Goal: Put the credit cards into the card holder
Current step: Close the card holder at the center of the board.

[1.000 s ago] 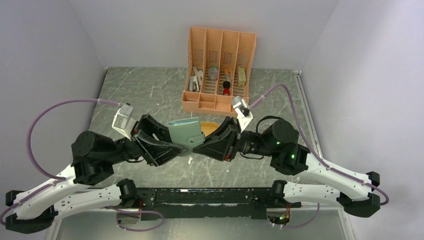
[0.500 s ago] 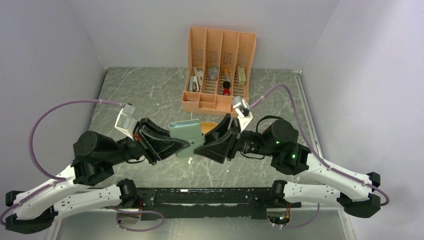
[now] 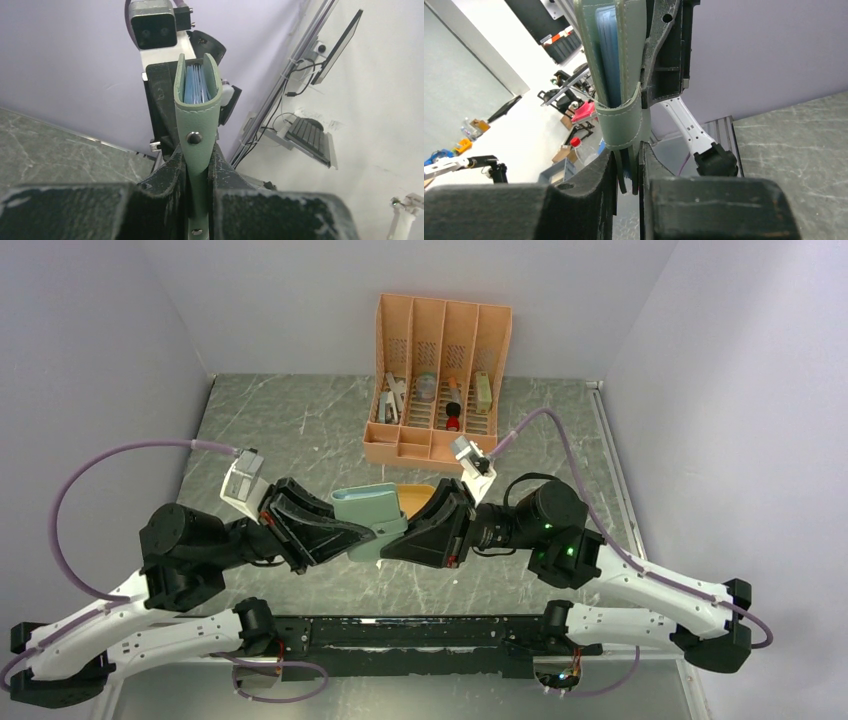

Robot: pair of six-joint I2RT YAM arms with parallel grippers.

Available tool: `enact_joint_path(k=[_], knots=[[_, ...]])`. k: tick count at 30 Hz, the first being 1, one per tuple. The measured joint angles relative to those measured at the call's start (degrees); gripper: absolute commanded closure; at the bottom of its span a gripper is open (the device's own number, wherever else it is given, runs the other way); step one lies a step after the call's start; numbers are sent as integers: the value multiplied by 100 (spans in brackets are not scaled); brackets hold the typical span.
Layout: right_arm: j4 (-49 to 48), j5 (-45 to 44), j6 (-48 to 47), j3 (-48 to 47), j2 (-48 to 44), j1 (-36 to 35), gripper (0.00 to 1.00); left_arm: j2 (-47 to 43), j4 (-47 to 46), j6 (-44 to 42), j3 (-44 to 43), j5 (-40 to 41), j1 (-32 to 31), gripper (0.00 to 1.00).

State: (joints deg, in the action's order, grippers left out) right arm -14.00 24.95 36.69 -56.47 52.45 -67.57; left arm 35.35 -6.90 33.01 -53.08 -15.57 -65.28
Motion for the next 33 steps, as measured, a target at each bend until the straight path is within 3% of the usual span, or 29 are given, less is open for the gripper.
enact_joint_path(k=[4, 9, 13, 23, 29, 33], knots=[[-173, 15, 59, 48, 15, 2, 100, -4, -52, 96, 0, 37, -2, 55], [-149, -142, 90, 101, -9, 2, 100, -22, -50, 140, 0, 2, -9, 44], [-118, -330, 85, 155, -133, 2, 100, -66, -26, 153, 2, 0, -9, 44], [-105, -612, 31, 186, -284, 2, 100, -199, 140, 170, 44, 238, -9, 62], [-103, -662, 9, 186, -275, 2, 100, -105, 251, 184, 44, 313, -9, 62], [-81, -719, -11, 186, -267, 2, 100, 11, 249, 205, 44, 310, -9, 69]])
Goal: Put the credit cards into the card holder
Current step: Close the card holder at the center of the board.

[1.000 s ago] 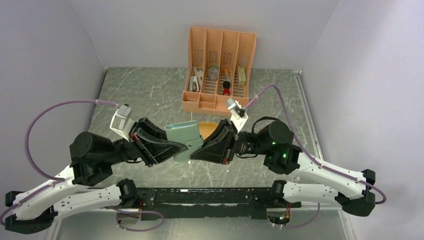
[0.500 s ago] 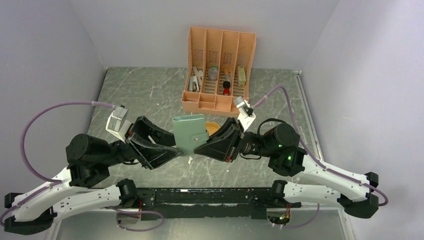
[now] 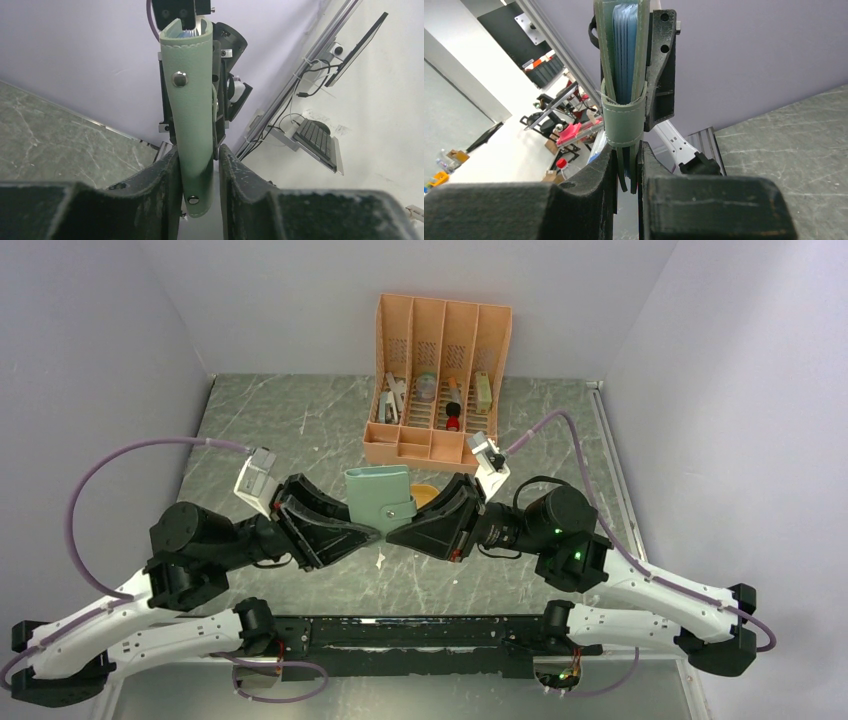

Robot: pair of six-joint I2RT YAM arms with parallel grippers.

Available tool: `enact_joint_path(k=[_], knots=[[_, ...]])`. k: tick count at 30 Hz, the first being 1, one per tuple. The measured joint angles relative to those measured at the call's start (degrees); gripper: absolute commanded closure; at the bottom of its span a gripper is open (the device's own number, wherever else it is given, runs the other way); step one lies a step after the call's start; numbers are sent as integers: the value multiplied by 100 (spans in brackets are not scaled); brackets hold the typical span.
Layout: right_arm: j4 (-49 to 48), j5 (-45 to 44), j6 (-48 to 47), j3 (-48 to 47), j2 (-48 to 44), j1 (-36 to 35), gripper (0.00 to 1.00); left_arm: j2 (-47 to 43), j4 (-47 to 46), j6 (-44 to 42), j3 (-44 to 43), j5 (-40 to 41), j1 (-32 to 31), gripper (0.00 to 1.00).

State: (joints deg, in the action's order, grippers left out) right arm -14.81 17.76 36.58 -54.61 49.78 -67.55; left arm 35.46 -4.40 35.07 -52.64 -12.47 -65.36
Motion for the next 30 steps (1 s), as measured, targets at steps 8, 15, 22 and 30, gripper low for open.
enact_joint_path(k=[8, 15, 22, 30], knots=[[83, -52, -87, 0, -4, 7, 81, 39, 50, 55, 0, 52, 0, 95], [647, -61, -245, -63, -61, 9, 26, -96, 599, -63, -2, 393, 0, 95], [2234, -828, -811, -400, -634, 9, 27, -280, 2258, -177, -485, 1777, 0, 95], [3379, -2686, -964, -85, -1270, 9, 28, 387, 4942, 529, -828, 4310, 0, 95]])
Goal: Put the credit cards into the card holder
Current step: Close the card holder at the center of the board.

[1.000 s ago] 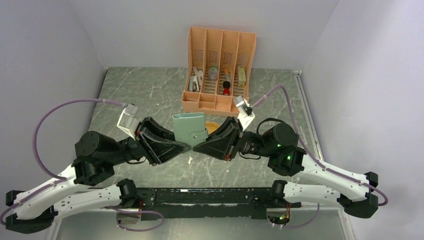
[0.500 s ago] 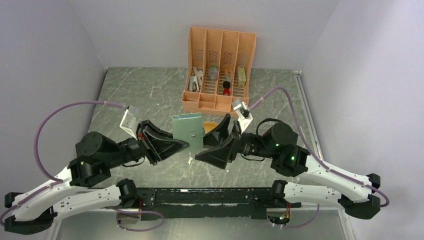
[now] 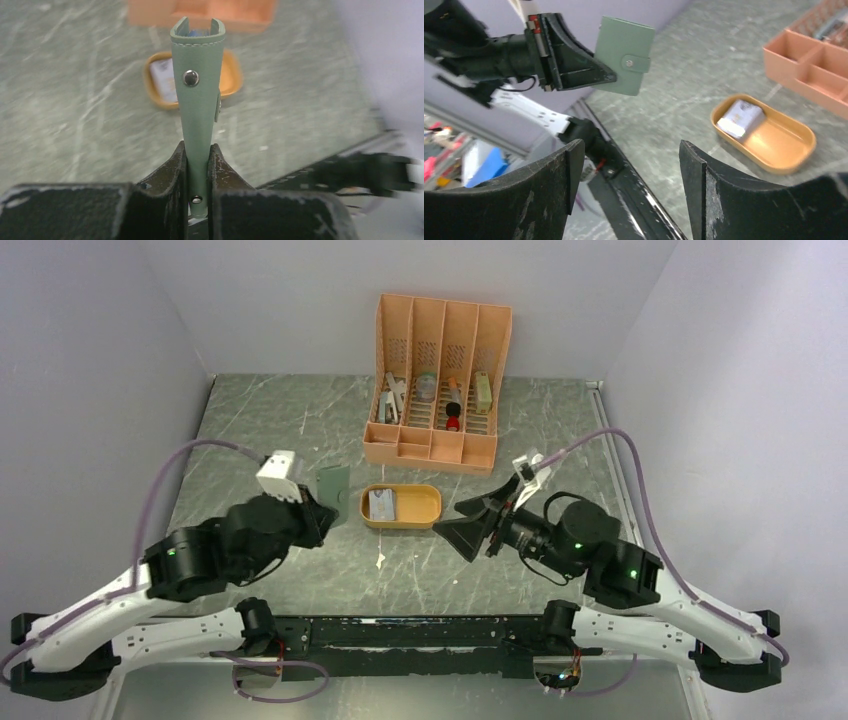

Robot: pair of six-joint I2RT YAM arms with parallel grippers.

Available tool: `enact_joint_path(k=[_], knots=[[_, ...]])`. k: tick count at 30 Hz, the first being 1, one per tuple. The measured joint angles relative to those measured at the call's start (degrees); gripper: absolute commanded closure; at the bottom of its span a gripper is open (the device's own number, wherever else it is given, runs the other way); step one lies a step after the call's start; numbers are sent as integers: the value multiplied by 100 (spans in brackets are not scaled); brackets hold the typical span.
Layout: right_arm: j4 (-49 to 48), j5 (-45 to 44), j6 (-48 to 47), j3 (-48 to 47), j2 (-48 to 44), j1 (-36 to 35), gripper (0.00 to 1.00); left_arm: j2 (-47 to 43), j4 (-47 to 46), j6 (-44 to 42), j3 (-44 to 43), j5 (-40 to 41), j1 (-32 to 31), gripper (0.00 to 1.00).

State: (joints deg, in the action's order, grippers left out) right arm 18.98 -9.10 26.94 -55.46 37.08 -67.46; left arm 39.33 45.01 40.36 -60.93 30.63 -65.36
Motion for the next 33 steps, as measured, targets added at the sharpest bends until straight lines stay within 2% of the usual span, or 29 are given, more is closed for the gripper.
enact_joint_path(k=[6, 12, 16, 24, 33], knots=[[201, -562, 44, 498, 232, 0, 29, 741, 728, 168, 459, 815, 4, 95], [190, -616, 129, 772, 461, 0, 29, 1283, 496, 101, 678, 625, 138, 95], [149, -551, 175, 881, 354, 0, 29, 1117, -98, -83, 892, -63, 273, 95], [-269, 459, 122, 1005, -17, 0, 27, 24, -1794, -514, 1453, -2323, 293, 95], [-898, 1349, -7, 190, -179, 0, 26, -820, -2730, -1010, 1449, -3781, 293, 95]])
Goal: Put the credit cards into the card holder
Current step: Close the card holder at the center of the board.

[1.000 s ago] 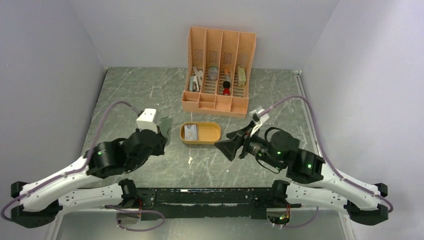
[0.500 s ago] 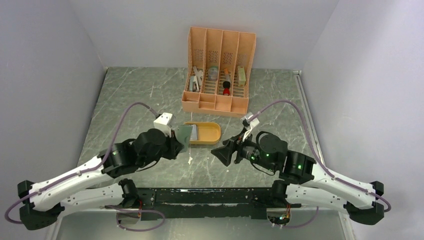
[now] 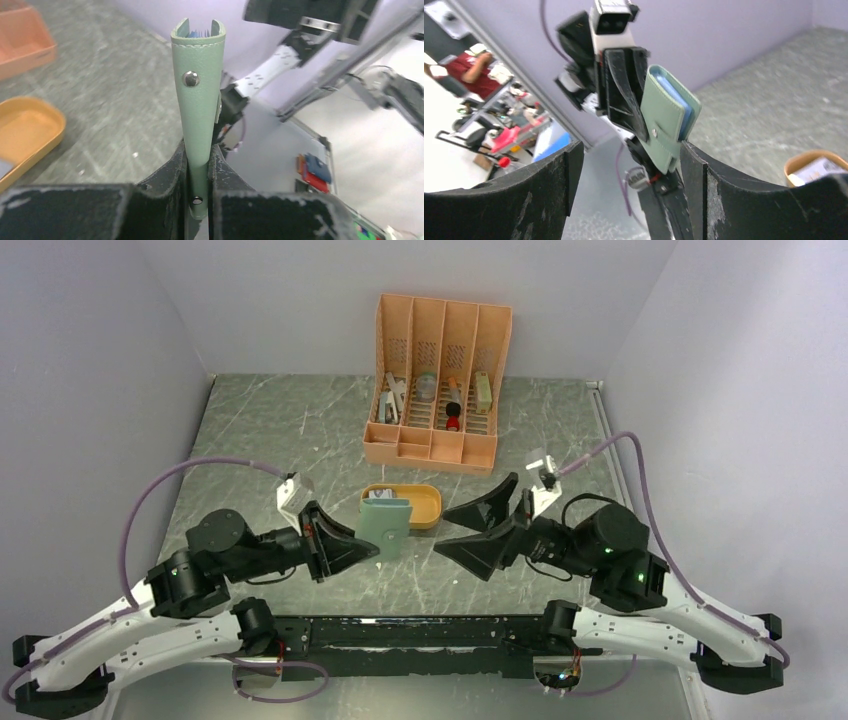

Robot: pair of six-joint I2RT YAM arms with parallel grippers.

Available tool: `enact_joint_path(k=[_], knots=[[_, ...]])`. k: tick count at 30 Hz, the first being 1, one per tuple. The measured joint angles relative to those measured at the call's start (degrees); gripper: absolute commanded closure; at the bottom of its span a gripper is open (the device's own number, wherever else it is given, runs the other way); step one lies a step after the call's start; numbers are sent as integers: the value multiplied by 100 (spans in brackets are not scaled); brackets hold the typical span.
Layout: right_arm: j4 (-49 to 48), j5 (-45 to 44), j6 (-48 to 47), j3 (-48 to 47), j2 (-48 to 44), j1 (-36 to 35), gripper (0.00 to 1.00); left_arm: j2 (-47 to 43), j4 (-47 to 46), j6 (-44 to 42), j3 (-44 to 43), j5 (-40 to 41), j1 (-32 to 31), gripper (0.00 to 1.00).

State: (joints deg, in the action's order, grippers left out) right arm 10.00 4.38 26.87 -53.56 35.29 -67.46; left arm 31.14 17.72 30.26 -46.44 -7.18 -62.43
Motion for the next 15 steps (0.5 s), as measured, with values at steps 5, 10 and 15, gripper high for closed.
enact_joint_path(k=[5, 10, 15], knots=[[-750, 481, 245, -11, 9, 0, 26, 48, -791, 42, 0, -960, 0, 95], [-984, 684, 352, -118, 166, 0, 25, 157, -1414, 179, -4, -1569, 0, 95], [-1023, 776, 396, -168, 195, 0, 26, 155, -1753, 267, -79, -1912, 0, 95]])
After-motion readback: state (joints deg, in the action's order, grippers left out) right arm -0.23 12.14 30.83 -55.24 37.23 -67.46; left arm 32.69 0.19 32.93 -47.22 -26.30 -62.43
